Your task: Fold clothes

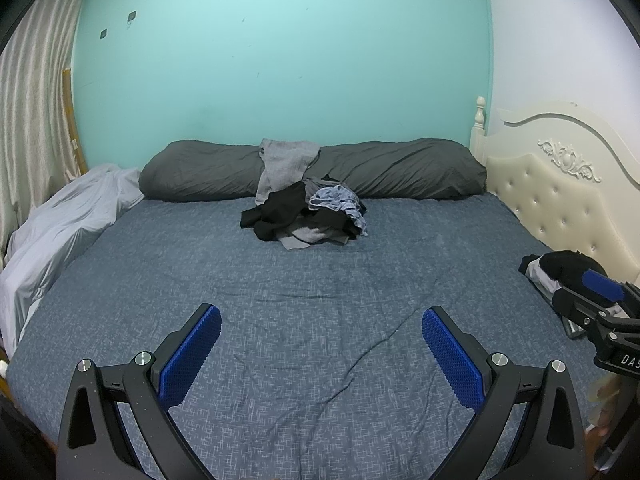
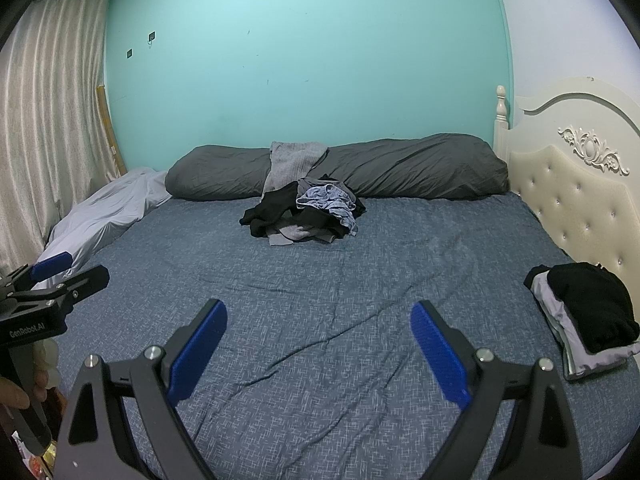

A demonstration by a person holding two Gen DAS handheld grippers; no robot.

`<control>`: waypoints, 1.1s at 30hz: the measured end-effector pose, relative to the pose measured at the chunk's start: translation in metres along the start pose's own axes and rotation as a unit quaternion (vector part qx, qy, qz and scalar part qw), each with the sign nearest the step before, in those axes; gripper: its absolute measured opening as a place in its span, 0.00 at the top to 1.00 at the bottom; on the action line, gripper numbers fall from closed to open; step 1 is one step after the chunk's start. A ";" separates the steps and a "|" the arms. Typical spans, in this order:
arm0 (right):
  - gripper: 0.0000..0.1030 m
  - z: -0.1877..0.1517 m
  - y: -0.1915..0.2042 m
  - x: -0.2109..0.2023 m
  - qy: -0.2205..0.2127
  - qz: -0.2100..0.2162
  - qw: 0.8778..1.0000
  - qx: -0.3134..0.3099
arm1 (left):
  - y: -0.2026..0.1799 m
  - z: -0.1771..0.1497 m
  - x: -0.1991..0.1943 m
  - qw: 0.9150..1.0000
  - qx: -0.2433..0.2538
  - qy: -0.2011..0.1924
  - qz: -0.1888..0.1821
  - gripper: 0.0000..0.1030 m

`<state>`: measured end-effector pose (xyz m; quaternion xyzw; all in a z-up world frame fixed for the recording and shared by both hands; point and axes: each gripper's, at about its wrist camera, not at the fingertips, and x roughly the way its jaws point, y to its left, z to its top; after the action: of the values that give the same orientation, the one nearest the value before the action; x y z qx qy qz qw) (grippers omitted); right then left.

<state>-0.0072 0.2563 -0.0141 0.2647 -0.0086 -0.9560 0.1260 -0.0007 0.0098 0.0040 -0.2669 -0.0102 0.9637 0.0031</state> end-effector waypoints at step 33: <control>0.09 0.005 -0.002 -0.005 -0.005 -0.002 1.000 -0.002 | -0.005 0.005 -0.003 1.000 0.001 -0.001 -0.002 0.00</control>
<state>-0.0057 0.2589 -0.0072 0.2602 -0.0071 -0.9574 0.1248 -0.0004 0.0143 0.0096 -0.2661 -0.0102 0.9639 0.0049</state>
